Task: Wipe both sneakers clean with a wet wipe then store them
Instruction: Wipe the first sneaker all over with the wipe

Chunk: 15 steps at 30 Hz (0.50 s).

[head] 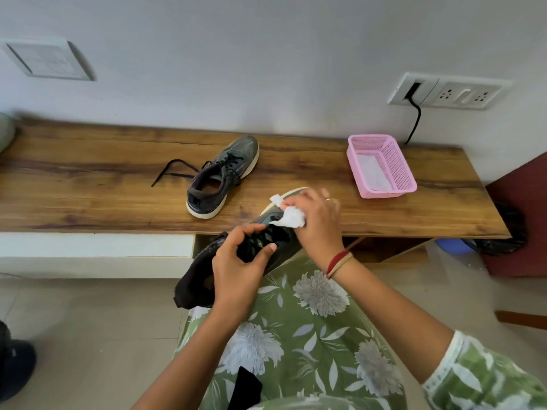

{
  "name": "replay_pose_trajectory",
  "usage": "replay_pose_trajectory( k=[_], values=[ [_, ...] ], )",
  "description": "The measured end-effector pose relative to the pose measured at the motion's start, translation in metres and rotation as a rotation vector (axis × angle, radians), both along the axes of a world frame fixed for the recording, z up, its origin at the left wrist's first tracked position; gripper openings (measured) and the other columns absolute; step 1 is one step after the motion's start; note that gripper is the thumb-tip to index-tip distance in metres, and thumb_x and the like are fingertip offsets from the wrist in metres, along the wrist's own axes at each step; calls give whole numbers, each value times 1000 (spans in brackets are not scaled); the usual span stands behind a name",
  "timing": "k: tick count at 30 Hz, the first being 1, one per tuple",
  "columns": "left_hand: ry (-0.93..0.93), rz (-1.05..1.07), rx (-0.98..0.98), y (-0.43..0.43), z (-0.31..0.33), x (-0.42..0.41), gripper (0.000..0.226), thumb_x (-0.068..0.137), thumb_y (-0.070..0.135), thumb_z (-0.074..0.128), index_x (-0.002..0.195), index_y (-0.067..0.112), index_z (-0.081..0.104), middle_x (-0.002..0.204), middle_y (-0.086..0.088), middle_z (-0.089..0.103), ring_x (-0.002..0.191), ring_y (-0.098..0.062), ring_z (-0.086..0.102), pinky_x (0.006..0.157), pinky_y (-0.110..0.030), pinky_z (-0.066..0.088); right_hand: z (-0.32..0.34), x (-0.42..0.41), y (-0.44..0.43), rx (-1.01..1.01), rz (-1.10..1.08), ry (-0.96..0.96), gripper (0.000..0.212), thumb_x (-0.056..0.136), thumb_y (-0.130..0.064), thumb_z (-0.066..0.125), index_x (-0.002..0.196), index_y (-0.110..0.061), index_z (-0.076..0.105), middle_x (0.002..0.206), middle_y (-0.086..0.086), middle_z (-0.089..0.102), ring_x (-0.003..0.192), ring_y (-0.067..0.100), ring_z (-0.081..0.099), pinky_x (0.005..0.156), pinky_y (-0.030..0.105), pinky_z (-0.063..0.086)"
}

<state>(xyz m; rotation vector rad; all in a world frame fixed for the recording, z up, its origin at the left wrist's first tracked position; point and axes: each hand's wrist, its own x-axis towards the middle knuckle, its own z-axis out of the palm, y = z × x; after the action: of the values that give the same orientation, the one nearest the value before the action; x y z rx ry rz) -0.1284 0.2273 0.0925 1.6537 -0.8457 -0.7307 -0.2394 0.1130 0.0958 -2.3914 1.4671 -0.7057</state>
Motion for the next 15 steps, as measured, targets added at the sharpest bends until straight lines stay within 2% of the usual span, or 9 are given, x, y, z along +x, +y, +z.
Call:
replay_pose_trajectory(
  k=[2, 5, 6, 8, 10, 12, 15],
  values=[
    [-4, -25, 7, -1, -1, 1, 36, 71, 12, 81, 96, 33, 67, 95, 20, 67, 98, 3, 59, 86, -13, 44, -2, -3, -9, -17, -6, 51, 16, 81, -17, 67, 92, -28, 71, 94, -3, 61, 93, 22, 46, 72, 30, 18],
    [32, -90, 26, 1, -4, -1, 39, 70, 11, 81, 97, 35, 66, 96, 23, 66, 99, 4, 59, 85, -12, 44, -1, -20, -46, 103, -202, 121, 16, 85, -17, 63, 95, -27, 71, 102, -1, 60, 100, 24, 47, 85, 37, 32],
    [46, -94, 21, 1, -5, 2, 39, 71, 11, 81, 98, 35, 66, 98, 22, 66, 100, 3, 59, 86, -15, 45, 1, -25, -55, 151, -252, 11, 15, 84, -14, 64, 95, -23, 71, 101, 0, 60, 99, 24, 50, 86, 37, 38],
    [106, -62, 5, -2, -6, 14, 39, 71, 9, 80, 100, 31, 67, 101, 13, 68, 102, -6, 61, 89, -24, 48, 16, -32, -60, 289, -362, -448, 14, 83, -11, 67, 96, -14, 68, 94, -1, 60, 93, 20, 56, 79, 32, 45],
    [235, -17, 1, -4, -3, 29, 36, 72, 4, 78, 101, 23, 67, 103, 1, 70, 102, -15, 64, 90, -33, 51, 30, -36, -57, 455, -425, -860, 19, 85, -15, 67, 103, -14, 63, 90, -6, 60, 85, 8, 57, 73, 22, 47],
    [367, 3, 15, -4, 2, 41, 34, 74, 2, 75, 103, 19, 67, 104, -5, 70, 101, -21, 65, 88, -36, 53, 37, -36, -51, 590, -425, -1003, 29, 87, -18, 65, 115, -13, 60, 95, -9, 61, 86, 1, 55, 71, 17, 46],
    [474, -8, 36, -4, 7, 49, 30, 79, 5, 71, 106, 18, 65, 107, -11, 68, 99, -26, 66, 85, -38, 55, 38, -28, -36, 681, -338, -987, 37, 90, -20, 61, 124, -7, 56, 96, -7, 60, 84, 2, 55, 72, 17, 44]
  ],
)
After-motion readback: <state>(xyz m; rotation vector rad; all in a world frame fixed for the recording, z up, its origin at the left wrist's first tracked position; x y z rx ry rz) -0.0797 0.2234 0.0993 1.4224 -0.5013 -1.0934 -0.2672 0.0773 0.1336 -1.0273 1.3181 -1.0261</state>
